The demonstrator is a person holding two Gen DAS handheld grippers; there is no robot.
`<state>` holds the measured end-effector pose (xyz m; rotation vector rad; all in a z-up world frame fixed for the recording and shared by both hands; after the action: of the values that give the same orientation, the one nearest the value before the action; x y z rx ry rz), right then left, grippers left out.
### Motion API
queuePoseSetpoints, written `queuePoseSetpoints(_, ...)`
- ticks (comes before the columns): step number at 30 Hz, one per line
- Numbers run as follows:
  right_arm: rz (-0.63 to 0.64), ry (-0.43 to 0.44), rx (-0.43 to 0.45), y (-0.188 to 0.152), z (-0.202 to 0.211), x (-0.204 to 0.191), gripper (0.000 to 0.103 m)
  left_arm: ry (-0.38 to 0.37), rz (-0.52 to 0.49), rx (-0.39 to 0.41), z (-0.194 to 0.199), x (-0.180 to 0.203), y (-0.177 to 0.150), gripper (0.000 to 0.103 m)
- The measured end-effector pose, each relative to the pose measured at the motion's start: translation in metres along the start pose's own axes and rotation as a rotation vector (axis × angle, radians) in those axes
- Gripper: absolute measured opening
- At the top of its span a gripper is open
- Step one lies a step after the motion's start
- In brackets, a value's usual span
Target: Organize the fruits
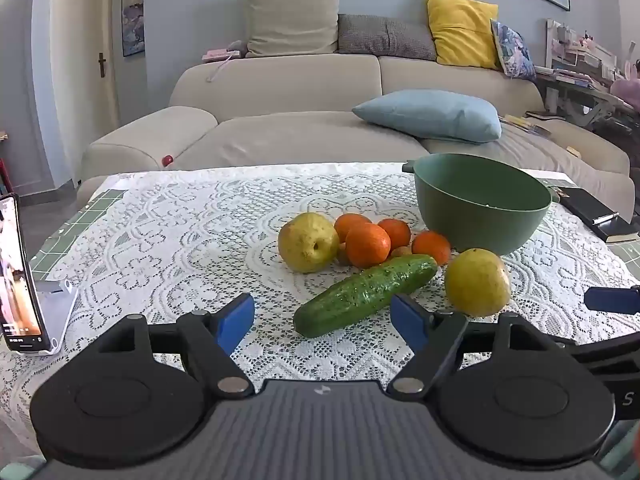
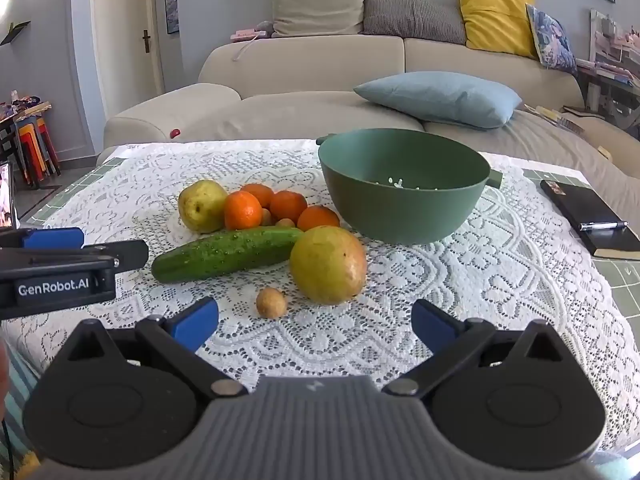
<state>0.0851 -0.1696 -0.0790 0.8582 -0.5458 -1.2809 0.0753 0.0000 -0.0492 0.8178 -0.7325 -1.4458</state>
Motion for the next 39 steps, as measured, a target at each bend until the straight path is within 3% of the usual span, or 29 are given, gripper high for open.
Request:
queuePoseSetpoints(7, 0.006, -0.014, 0.005, 0.0, -0.004, 0.003, 0.099, -0.037, 0.0, -0.001, 0.001, 0.002, 0.002, 0.09)
queuePoseSetpoints(13, 0.007, -0.022, -0.006, -0.002, -0.003, 0.0, 0.099, -0.049, 0.011, -0.007, 0.002, -0.021, 0.007, 0.088)
queuePoseSetpoints(15, 0.004, -0.019, -0.013, -0.001, -0.004, 0.003, 0.099, -0.013, 0.001, -0.004, -0.001, 0.001, 0.001, 0.088)
queuePoseSetpoints(39, -0.006, -0.033, -0.019, 0.002, -0.005, 0.004, 0.099, -0.008, 0.008, -0.02, -0.002, 0.0, 0.003, 0.088)
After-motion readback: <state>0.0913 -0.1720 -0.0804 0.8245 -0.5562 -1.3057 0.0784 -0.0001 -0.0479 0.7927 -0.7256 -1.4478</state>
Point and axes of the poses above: each gripper's, at about its wrist camera, not at the fingertips, and z roughly against the way its jaws point, x to its right, y to its top, the point moved 9 cm from there along -z, roughly the way its jaws point, and after that the axes turned 2 degrees about y, right-handed, at the moved point
